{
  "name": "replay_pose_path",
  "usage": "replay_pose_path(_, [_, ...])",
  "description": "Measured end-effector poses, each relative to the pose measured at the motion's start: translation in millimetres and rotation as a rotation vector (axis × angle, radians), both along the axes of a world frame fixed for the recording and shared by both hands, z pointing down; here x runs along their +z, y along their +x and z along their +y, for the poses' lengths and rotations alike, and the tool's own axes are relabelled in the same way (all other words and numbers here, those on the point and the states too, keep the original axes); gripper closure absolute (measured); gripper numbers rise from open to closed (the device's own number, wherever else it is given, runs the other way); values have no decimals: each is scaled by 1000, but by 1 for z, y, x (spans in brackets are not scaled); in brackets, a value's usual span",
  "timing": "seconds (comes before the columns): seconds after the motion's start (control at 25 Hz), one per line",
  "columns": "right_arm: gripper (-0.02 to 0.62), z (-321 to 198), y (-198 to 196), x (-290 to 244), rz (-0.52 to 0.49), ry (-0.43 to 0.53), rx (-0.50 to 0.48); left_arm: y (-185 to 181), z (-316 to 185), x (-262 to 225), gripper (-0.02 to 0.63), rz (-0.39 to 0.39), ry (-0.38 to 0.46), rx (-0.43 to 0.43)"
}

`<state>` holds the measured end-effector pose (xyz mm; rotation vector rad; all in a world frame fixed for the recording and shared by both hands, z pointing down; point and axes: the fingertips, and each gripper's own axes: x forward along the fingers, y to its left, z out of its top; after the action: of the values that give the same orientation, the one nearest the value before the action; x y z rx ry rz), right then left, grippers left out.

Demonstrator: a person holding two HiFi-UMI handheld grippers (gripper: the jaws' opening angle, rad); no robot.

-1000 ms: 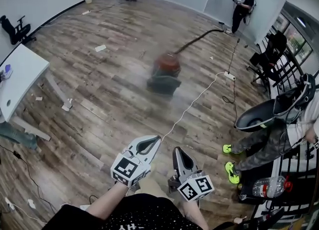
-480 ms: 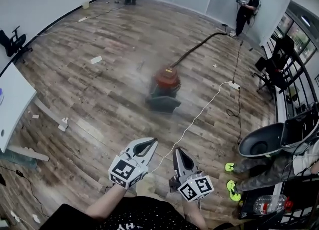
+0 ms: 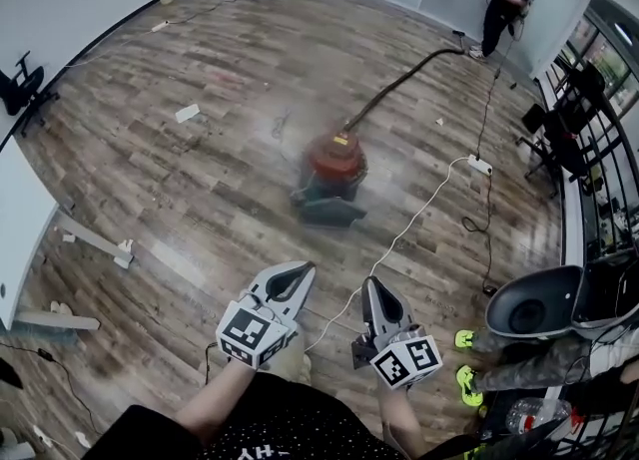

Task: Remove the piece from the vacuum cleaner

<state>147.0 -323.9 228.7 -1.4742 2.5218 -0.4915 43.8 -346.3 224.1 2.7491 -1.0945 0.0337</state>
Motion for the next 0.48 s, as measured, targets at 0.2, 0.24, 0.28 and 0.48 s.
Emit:
replay_pose_path(0.2, [584,-58,10,14,-61,-14,-46,18,-63,14,595,51,-11,91])
replay_pose_path(0.24, [584,-72,12,16,-84,-23,-64,23,-75,14,595,76,-13,128])
replay_pose_path(0.28, [584,-86,14,19,-98,-32,-77,29,-88,14,595,92,-12,163])
replay_pose_path(0.48, [584,-164,24,32,9,-15,-104,55,-153,27,595,30,24,262])
